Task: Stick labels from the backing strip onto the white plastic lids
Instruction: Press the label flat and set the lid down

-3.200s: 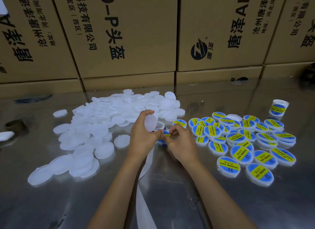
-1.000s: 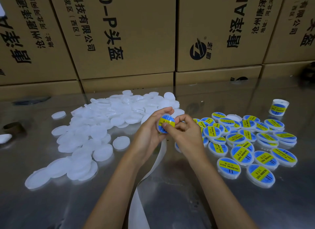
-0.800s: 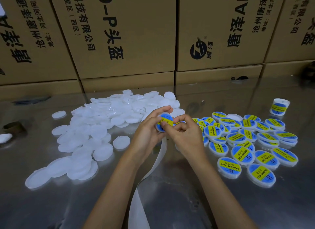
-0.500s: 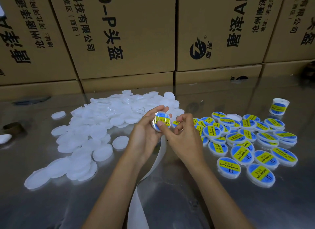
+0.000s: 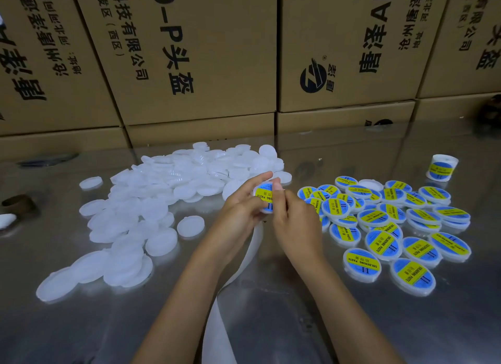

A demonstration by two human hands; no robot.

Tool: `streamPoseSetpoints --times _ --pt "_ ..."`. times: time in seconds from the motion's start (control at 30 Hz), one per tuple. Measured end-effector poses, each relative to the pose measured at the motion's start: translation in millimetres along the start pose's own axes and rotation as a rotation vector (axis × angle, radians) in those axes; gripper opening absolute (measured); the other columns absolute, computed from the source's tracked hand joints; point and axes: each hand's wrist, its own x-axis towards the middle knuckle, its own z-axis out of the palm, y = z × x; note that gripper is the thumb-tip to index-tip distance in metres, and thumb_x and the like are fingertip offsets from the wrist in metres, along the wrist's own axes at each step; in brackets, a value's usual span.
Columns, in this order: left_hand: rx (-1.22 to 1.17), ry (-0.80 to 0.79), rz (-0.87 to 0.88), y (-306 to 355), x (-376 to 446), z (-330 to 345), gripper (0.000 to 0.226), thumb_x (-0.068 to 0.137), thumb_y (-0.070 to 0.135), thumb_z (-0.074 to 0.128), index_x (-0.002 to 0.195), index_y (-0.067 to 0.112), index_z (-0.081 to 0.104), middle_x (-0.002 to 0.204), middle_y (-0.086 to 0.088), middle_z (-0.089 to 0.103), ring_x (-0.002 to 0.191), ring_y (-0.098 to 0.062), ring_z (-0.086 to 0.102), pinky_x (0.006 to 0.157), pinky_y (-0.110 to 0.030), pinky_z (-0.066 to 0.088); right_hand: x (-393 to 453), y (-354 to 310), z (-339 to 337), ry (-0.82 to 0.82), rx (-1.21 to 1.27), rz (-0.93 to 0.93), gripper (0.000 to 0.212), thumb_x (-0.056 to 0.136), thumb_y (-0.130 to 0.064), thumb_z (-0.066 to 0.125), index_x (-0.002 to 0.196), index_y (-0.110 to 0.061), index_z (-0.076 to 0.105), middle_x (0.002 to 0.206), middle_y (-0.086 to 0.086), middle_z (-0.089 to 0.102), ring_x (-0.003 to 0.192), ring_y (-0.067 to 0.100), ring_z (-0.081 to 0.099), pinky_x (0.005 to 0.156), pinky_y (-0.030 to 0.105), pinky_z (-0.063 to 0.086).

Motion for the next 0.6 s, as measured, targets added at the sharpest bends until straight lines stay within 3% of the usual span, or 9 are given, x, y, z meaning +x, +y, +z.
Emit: streamPoseSetpoints --times 0.17,0.27,0.33,0.4,0.47,0.6 --pt "0.278 0.074 0.077 -1.8 -4.0 -5.5 0.045 0.087 -0.007 0.069 0.126 0.016 0.067 0.117 -0.01 0.072 0.095 -0.021 0.072 0.08 -0.026 0.059 5.0 4.8 -5.6 0.082 0.166 0.059 0.054 0.105 -0.043 0.037 0.056 -0.021 0.043 0.051 -0.003 0.046 0.055 0.017 0.047 0.052 0.03 0.033" --pt "0.222 0.207 0.104 -1.9 -3.3 -5.8 0.04 0.078 -0.006 0.079 0.114 0.012 0.073 0.102 -0.011 0.074 0.077 -0.024 0.074 0.065 -0.021 0.057 6.8 2.7 -5.2 0.065 0.342 0.127 0.058 0.104 -0.046 0.038 0.064 -0.008 0.055 0.055 0.004 0.053 0.057 0.016 0.047 0.064 0.041 0.042" --pt "0.153 0.269 0.103 -1.3 -2.6 -6.8 0.037 0.076 -0.006 0.082 0.108 0.01 0.074 0.093 -0.009 0.076 0.073 -0.026 0.076 0.062 -0.022 0.058 6.1 2.4 -2.7 0.004 0.379 0.151 0.058 0.102 -0.054 0.036 0.059 -0.019 0.052 0.052 -0.005 0.05 0.056 0.01 0.045 0.062 0.038 0.042" --pt "0.106 0.315 0.103 -1.6 -1.3 -8.6 0.033 0.076 -0.005 0.082 0.105 0.009 0.072 0.091 -0.011 0.077 0.073 -0.029 0.076 0.062 -0.024 0.059 3.6 3.4 0.4 -0.08 0.337 0.124 0.053 0.096 -0.066 0.037 0.061 -0.027 0.051 0.054 -0.014 0.052 0.057 0.007 0.048 0.061 0.033 0.04" --pt "0.073 0.351 0.106 -2.1 -0.6 -10.0 0.028 0.078 -0.005 0.079 0.103 0.007 0.07 0.091 -0.014 0.077 0.075 -0.032 0.076 0.062 -0.026 0.06 0.7 5.2 3.1 -0.139 0.243 0.079 0.058 0.082 -0.081 0.038 0.07 -0.025 0.049 0.061 -0.019 0.055 0.061 0.004 0.052 0.057 0.029 0.038" --pt "0.021 0.388 0.122 -2.7 0.4 -11.3 0.024 0.081 -0.002 0.078 0.102 0.003 0.068 0.086 -0.016 0.077 0.073 -0.031 0.076 0.061 -0.028 0.06 -0.8 6.2 5.4 -0.114 0.124 -0.008 0.058 0.074 -0.089 0.04 0.07 -0.032 0.041 0.067 -0.024 0.054 0.064 0.002 0.051 0.053 0.024 0.031"
